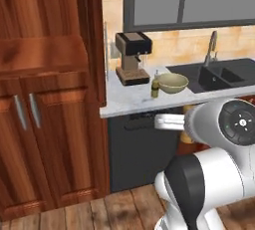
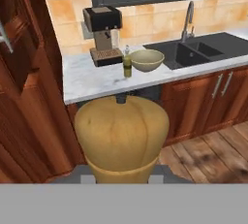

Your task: Retrieve the bottle and the shaker from the cabinet and place them next to the mixing bowl on the counter. Then add garlic from the fridge to the mixing bowl.

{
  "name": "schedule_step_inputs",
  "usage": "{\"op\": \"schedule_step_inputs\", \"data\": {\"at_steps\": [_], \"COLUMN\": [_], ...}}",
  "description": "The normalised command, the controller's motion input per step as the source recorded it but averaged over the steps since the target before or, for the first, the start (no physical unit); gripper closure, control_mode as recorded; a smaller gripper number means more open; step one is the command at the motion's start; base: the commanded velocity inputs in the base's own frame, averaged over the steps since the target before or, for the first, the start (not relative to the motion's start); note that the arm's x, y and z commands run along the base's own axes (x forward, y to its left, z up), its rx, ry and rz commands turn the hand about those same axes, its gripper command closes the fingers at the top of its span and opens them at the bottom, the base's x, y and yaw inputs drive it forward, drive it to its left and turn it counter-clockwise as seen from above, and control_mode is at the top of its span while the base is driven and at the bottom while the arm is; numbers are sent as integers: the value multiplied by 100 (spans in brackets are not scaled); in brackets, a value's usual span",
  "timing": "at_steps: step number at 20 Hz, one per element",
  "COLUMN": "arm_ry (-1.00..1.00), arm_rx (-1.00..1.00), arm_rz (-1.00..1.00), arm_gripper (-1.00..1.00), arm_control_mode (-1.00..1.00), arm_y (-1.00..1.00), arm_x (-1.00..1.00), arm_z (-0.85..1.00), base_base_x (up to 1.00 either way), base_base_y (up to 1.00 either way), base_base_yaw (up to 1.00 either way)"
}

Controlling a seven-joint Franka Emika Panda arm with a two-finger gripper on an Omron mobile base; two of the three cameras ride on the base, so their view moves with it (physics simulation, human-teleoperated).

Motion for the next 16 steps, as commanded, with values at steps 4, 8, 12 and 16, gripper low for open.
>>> {"op": "schedule_step_inputs", "data": {"at_steps": [4,8,12,16], "arm_ry": [0,0,0,0], "arm_rx": [0,0,0,0], "arm_rz": [0,0,0,0], "arm_gripper": [100,100,100,100], "arm_control_mode": [100,100,100,100], "arm_y": [0,0,0,0], "arm_x": [0,0,0,0], "arm_z": [0,0,0,0], "base_base_x": [10,53,73,86], "base_base_y": [-97,-61,-36,-23], "base_base_yaw": [0,3,9,9]}}
